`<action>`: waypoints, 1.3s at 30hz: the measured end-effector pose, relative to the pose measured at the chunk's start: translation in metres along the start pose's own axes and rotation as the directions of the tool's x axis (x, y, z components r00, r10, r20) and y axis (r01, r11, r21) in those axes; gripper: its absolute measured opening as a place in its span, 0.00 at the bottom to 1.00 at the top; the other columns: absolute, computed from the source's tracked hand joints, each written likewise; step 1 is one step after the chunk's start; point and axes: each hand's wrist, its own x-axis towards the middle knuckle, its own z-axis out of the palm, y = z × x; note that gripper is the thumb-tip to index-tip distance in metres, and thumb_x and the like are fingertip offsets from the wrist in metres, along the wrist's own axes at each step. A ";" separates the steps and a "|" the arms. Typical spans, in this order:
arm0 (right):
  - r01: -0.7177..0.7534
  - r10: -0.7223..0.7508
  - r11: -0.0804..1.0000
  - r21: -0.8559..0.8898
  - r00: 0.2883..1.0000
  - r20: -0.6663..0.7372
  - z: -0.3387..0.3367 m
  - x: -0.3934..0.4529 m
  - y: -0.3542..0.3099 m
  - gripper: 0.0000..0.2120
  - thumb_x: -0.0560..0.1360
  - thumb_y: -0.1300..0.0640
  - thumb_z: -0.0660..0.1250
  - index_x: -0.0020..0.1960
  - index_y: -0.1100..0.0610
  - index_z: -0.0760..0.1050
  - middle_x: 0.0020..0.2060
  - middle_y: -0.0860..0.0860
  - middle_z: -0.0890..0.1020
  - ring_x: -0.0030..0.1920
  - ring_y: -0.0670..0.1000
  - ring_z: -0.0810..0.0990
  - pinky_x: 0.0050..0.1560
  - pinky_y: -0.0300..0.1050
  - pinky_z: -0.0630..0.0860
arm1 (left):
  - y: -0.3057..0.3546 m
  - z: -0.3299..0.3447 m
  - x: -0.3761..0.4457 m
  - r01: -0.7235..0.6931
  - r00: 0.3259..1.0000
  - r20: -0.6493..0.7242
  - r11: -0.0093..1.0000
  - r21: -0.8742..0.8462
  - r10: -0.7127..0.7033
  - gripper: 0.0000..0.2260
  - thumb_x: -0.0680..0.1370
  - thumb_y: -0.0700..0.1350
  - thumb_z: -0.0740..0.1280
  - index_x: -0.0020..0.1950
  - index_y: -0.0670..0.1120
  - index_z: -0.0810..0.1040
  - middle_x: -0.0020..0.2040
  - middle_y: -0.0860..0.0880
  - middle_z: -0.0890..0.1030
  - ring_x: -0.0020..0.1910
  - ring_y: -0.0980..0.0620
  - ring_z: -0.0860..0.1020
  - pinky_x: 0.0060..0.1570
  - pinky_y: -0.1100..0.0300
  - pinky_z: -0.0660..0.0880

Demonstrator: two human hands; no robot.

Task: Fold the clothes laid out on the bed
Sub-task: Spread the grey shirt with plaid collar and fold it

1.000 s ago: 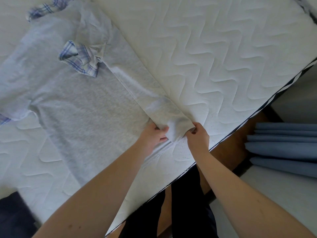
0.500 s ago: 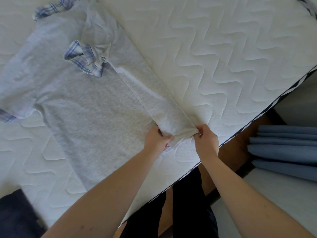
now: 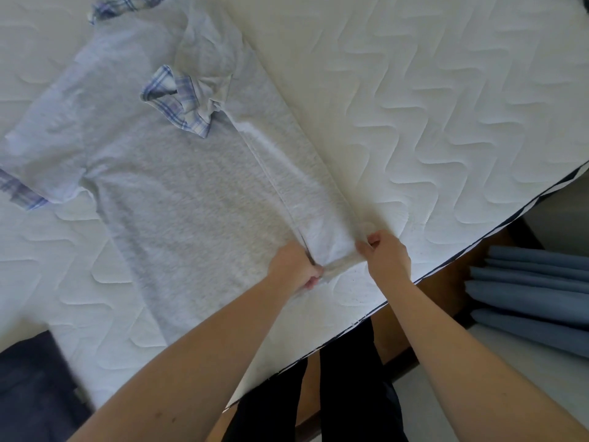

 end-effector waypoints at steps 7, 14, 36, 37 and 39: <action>0.139 -0.170 0.925 -0.354 0.984 -0.058 -0.012 0.010 -0.021 0.15 0.79 0.53 0.66 0.64 0.50 0.71 0.58 0.52 0.77 0.56 0.55 0.76 0.56 0.51 0.70 | -0.002 -0.021 0.000 -0.078 0.993 0.097 0.994 0.076 0.071 0.13 0.77 0.51 0.71 0.36 0.47 0.76 0.32 0.50 0.83 0.28 0.56 0.80 0.28 0.68 0.71; 0.665 -0.719 0.623 -0.412 0.695 0.035 0.022 0.044 -0.119 0.30 0.82 0.48 0.56 0.79 0.57 0.53 0.77 0.54 0.61 0.76 0.54 0.59 0.75 0.50 0.54 | 0.012 -0.100 0.036 -0.281 0.867 -0.390 0.950 0.135 0.311 0.06 0.80 0.50 0.63 0.45 0.50 0.75 0.40 0.50 0.81 0.41 0.50 0.79 0.44 0.56 0.75; 0.827 -0.912 0.280 -0.488 0.387 0.133 0.070 0.112 -0.282 0.29 0.70 0.58 0.69 0.71 0.54 0.70 0.64 0.53 0.75 0.61 0.57 0.75 0.60 0.51 0.67 | 0.023 -0.346 0.123 -0.318 0.808 -0.588 0.823 -0.471 -0.025 0.13 0.78 0.43 0.65 0.60 0.56 0.72 0.54 0.50 0.80 0.44 0.57 0.78 0.32 0.65 0.75; 0.846 -0.915 0.222 -0.484 0.353 0.197 0.077 0.108 -0.289 0.33 0.69 0.59 0.69 0.74 0.52 0.66 0.69 0.53 0.72 0.66 0.58 0.71 0.64 0.53 0.64 | 0.018 -0.349 0.122 -0.313 0.838 -0.544 0.858 -0.407 0.048 0.15 0.76 0.43 0.69 0.59 0.57 0.73 0.53 0.52 0.80 0.45 0.57 0.79 0.36 0.64 0.76; 0.837 -0.895 0.164 -0.522 0.349 0.279 0.092 0.101 -0.302 0.35 0.72 0.61 0.66 0.77 0.50 0.61 0.74 0.53 0.65 0.74 0.57 0.64 0.70 0.57 0.59 | 0.011 -0.353 0.119 -0.285 0.880 -0.448 0.930 -0.234 0.157 0.18 0.72 0.42 0.73 0.58 0.56 0.74 0.50 0.53 0.81 0.47 0.55 0.79 0.44 0.59 0.77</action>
